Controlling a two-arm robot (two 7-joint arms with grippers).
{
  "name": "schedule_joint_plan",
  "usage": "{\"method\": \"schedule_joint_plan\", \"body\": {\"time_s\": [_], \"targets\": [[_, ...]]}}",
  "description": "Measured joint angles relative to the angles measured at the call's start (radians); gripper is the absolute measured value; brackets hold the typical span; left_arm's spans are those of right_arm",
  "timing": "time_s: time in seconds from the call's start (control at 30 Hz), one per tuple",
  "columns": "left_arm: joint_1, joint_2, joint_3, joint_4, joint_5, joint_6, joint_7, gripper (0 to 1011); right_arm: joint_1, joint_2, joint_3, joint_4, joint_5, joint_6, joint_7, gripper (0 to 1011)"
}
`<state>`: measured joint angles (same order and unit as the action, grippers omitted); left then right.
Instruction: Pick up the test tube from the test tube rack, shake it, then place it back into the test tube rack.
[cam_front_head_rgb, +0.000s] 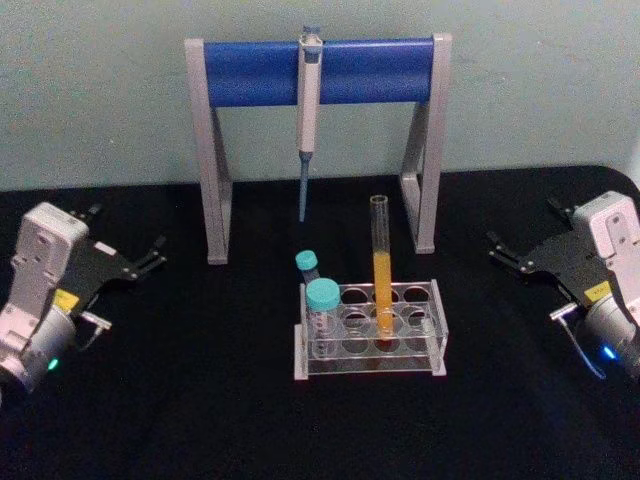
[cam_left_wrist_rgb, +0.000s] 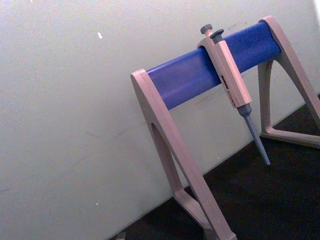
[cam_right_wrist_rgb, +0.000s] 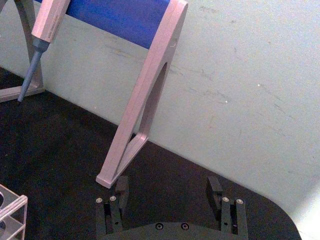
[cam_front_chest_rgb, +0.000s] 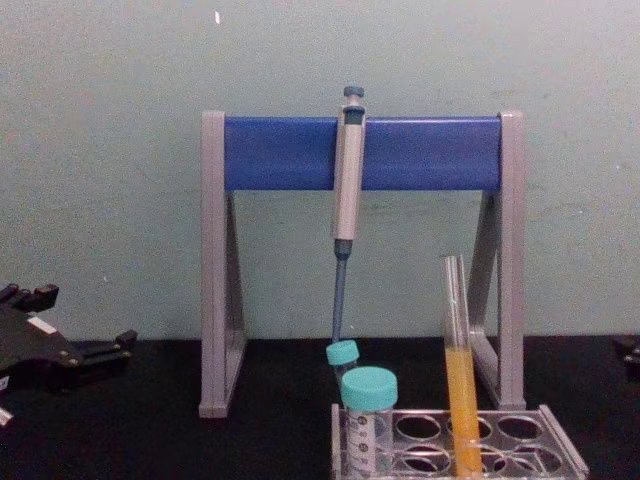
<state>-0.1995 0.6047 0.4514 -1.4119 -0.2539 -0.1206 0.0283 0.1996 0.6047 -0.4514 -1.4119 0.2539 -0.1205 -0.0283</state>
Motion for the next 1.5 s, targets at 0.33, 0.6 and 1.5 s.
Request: {"method": "schedule_joint_plan", "body": {"time_s": [0.33, 0.6, 1.5], "targets": [[0.000, 0.000, 0.000, 0.000, 0.000, 0.000, 0.000, 1001, 0.000, 0.000, 0.000, 0.000, 0.000, 0.000, 0.000, 1000], [0.000, 0.000, 0.000, 0.000, 0.000, 0.000, 0.000, 1001, 0.000, 0.000, 0.000, 0.000, 0.000, 0.000, 0.000, 1000], [0.000, 0.000, 0.000, 0.000, 0.000, 0.000, 0.000, 1001, 0.000, 0.000, 0.000, 0.000, 0.000, 0.000, 0.000, 1000]]}}
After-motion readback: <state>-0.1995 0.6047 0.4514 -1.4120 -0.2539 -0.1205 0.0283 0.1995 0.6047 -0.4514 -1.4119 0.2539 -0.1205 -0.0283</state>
